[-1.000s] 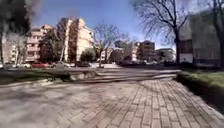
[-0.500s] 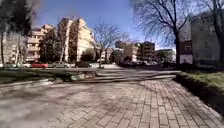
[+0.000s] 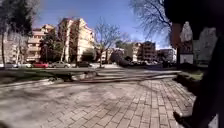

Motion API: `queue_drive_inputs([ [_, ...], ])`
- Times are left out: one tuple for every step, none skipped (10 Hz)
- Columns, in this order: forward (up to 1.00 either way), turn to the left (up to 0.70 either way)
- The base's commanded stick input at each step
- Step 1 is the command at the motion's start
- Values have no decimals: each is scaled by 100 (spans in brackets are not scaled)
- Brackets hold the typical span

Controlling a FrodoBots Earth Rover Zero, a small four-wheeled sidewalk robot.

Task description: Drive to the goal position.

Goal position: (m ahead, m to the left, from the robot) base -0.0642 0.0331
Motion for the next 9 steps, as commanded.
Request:
queue_drive_inputs([
  [0,100],
  [0,100],
  [0,100],
  [0,100],
  [0,100],
  [0,100],
  [0,100],
  [0,48],
  [0,0],
])
